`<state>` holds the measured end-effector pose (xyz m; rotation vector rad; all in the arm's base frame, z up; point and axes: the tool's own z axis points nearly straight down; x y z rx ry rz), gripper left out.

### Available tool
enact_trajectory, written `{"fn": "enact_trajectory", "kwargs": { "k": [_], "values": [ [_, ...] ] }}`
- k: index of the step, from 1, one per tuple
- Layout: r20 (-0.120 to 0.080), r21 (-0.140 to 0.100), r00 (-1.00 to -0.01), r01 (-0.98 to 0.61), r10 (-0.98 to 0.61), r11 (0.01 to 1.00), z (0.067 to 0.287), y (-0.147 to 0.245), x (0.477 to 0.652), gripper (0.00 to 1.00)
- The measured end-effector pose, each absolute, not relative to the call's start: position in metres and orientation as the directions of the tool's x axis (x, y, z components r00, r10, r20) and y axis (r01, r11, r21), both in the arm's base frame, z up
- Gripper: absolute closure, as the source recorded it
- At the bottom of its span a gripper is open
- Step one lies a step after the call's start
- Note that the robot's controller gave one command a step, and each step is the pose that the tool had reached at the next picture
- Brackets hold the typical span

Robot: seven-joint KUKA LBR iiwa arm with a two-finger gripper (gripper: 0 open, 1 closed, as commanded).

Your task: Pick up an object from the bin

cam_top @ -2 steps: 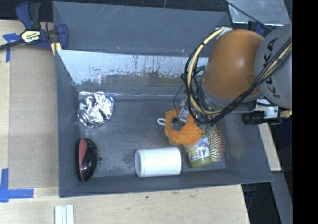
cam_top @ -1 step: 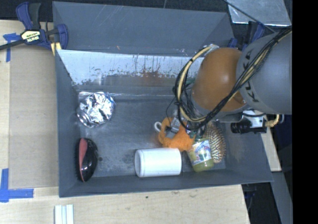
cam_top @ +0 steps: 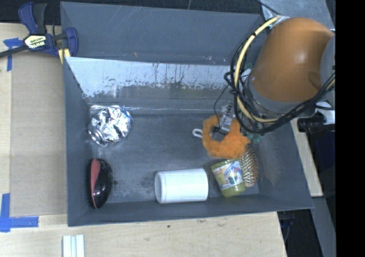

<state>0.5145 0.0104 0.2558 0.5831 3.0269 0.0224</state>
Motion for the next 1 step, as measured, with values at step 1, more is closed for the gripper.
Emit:
{"fn": "enact_trajectory", "kwargs": {
  "k": [1],
  "values": [
    [-0.051, 0.030, -0.889, 0.453, 0.454, 0.891, 0.1943, 0.0448, 0.5348, 1.00]
  ]
}}
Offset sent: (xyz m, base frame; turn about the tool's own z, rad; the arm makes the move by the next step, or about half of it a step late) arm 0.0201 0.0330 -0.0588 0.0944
